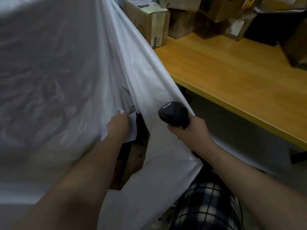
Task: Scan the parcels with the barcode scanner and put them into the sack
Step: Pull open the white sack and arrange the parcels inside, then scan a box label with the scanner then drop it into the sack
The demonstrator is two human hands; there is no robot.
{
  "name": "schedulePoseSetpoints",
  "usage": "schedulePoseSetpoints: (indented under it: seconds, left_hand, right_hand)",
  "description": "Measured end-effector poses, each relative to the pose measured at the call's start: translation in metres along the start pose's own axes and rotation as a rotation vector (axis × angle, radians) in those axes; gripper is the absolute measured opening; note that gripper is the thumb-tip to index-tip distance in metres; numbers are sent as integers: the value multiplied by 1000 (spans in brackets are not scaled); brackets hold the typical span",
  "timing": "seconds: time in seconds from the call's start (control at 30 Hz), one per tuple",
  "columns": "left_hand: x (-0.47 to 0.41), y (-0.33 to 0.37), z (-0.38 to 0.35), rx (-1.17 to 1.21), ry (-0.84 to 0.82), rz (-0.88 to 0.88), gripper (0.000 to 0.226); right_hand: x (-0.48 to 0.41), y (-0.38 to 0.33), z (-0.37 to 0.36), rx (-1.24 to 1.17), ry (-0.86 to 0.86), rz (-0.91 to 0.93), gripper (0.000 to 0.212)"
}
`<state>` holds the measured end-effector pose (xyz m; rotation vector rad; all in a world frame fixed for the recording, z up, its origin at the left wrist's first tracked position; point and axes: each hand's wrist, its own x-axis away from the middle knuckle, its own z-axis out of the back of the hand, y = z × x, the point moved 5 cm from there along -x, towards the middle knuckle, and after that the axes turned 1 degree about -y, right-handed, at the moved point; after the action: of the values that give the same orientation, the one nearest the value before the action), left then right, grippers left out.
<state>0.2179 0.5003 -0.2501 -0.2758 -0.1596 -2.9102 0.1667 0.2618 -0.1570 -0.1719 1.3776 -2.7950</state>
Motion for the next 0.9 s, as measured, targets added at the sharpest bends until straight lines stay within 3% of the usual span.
schedulePoseSetpoints:
  seconds: [0.17, 0.27, 0.47, 0.57, 0.73, 0.9]
  left_hand:
    - [36, 48, 28, 39, 206, -197, 20]
    - [79, 85, 63, 15, 267, -266, 26]
    - [155, 179, 111, 15, 456, -569, 25]
    - [184, 232, 127, 17, 472, -690, 32]
    - [215, 314, 144, -31, 533, -871, 31]
    - [226, 392, 155, -71, 495, -1018, 31]
  right_hand:
    - [20, -1, 23, -123, 56, -10, 27]
    - [47, 2, 58, -271, 127, -23, 13]
    - [106, 28, 148, -377, 313, 9, 13]
    - [135, 43, 190, -403, 408, -5, 21]
    - [175, 66, 262, -598, 579, -24, 8]
    - [209, 102, 324, -719, 791, -97, 15]
